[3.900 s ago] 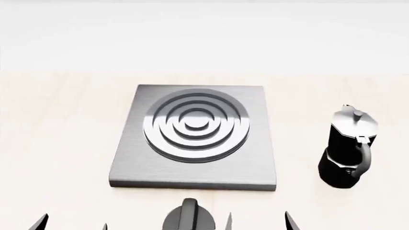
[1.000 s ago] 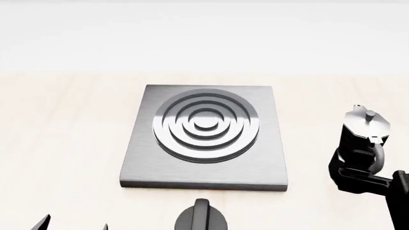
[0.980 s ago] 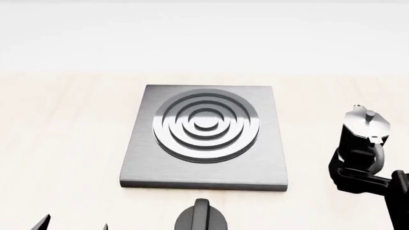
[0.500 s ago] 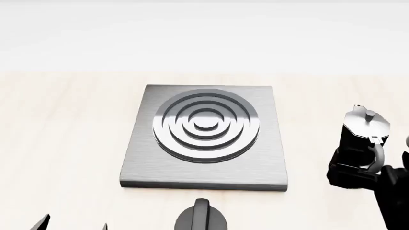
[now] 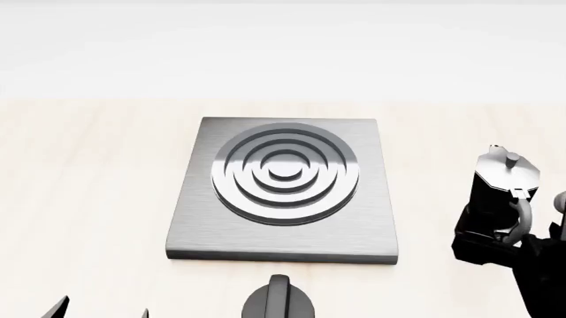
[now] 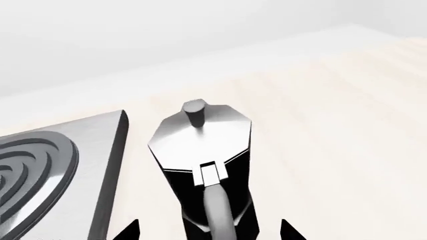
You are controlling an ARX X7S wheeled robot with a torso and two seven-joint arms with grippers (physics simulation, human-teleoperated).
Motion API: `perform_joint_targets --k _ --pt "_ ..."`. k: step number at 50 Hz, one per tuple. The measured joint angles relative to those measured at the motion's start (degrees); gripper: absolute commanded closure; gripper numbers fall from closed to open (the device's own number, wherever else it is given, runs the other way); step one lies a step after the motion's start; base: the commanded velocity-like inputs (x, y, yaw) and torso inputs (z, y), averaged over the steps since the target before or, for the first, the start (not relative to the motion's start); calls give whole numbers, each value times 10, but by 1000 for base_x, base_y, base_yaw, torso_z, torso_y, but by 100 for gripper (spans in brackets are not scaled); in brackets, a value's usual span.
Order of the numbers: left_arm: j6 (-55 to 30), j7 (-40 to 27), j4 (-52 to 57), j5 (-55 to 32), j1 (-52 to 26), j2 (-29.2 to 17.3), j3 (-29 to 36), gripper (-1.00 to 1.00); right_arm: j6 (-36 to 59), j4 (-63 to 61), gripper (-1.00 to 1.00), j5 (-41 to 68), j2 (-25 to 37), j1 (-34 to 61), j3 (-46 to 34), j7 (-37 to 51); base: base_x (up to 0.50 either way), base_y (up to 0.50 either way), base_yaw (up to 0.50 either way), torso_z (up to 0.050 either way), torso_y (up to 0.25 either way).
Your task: Put the moka pot on the stove.
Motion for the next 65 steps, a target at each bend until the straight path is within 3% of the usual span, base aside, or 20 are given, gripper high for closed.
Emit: perform_joint_targets --k 46,47,65 --pt "3 -7 1 -1 -1 -5 7 -100 -41 103 -100 -24 -9 44 -14 -23 0 0 0 0 0" --pt "3 -7 0 -1 -2 -5 7 -100 -42 103 100 -24 -9 45 -14 -24 0 0 0 0 0" --pt "0 -8 -2 -3 -7 -5 11 -100 -75 141 100 -40 -12 66 -24 -35 1 0 0 0 0"
